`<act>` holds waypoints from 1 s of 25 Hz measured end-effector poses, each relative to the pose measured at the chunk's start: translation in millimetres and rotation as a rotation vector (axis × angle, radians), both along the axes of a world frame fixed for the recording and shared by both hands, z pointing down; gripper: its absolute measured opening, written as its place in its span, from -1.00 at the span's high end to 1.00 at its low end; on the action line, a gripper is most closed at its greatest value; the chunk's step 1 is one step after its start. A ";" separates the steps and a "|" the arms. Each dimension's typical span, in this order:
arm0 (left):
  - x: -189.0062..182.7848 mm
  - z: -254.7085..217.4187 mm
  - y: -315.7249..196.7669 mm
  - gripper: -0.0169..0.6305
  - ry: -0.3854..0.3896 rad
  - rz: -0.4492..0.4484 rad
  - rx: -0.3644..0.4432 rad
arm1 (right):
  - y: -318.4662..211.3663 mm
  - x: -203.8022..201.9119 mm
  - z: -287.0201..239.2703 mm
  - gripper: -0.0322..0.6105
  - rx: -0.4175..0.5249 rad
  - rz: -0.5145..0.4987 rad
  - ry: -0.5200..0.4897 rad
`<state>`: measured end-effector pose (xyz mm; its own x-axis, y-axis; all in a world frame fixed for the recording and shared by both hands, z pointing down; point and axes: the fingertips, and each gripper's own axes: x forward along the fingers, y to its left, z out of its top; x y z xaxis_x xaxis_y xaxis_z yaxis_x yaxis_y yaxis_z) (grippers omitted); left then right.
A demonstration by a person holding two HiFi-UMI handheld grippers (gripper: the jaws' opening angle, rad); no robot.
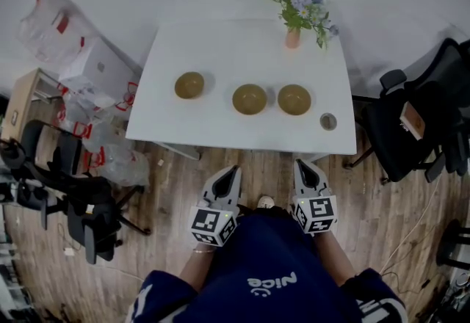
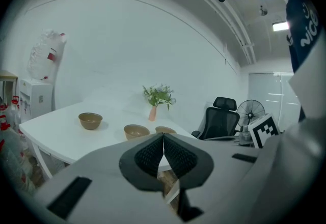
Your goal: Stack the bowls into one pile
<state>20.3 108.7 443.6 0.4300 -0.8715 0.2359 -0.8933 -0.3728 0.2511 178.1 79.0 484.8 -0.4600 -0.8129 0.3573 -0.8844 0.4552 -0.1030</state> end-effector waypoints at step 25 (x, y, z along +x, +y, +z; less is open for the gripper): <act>-41.3 8.9 -130.2 0.89 -0.003 0.078 -0.016 | -95.4 -33.3 -2.7 0.83 -0.019 0.071 0.033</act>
<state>-21.0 -21.5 452.5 0.4958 -0.8314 0.2508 -0.8624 -0.4374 0.2550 144.8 -16.4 482.1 -0.3890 -0.8360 0.3870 -0.9175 0.3893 -0.0813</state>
